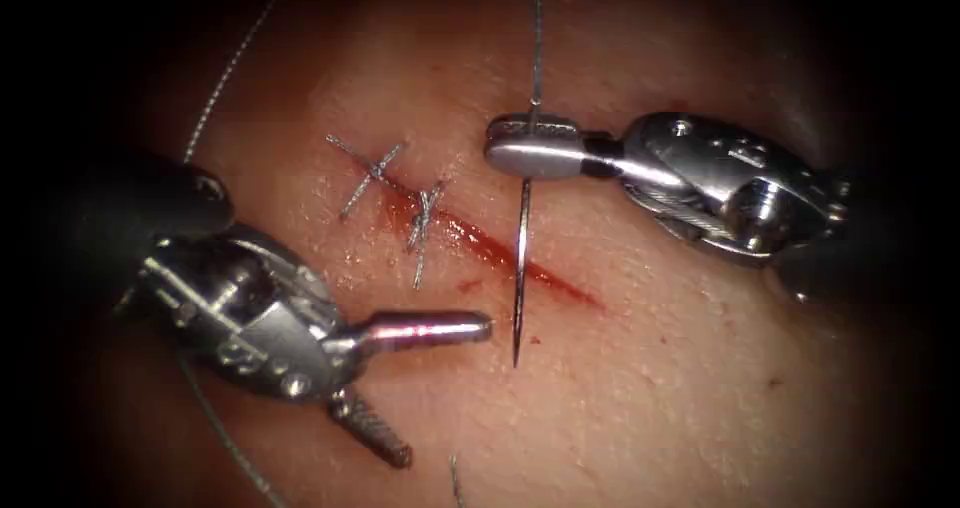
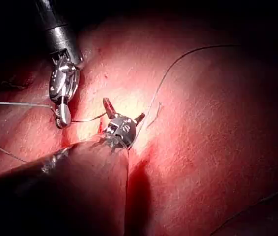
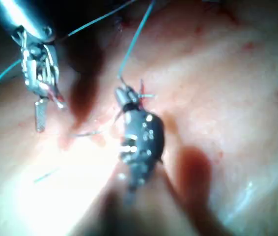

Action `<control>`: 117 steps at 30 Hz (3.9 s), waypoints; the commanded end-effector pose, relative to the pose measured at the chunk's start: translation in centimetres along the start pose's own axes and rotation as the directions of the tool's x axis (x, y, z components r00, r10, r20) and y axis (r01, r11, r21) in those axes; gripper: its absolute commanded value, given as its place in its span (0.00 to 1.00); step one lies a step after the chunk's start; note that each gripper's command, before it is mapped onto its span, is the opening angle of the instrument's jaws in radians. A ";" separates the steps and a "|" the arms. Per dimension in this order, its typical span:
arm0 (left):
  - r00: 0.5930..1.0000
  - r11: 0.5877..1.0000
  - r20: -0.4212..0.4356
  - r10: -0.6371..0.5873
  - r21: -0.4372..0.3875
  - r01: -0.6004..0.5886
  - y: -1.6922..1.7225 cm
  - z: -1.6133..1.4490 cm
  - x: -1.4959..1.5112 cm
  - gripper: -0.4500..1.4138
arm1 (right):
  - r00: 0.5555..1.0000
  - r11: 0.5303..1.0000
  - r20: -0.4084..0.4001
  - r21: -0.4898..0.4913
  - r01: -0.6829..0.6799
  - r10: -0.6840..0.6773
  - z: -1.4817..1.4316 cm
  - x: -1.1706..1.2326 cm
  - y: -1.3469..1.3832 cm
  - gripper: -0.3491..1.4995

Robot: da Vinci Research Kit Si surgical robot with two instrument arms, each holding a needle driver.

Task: Wound Closure

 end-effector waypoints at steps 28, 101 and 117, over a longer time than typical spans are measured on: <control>0.810 0.835 0.218 -0.545 0.225 0.501 0.36 0.33 -0.95 0.45 | 0.563 0.558 0.069 -0.079 0.826 -0.823 0.14 -0.08 -0.16 0.00; 0.743 0.780 0.239 -0.625 0.225 0.584 0.41 0.31 -1.01 0.33 | 0.223 0.218 0.117 -0.049 0.975 -0.968 0.43 -0.68 -0.21 0.00; 0.727 0.764 0.237 -0.644 0.238 0.599 0.35 0.36 -1.13 0.40 | 0.264 0.259 0.107 -0.053 0.964 -0.959 0.52 -0.93 -0.34 0.00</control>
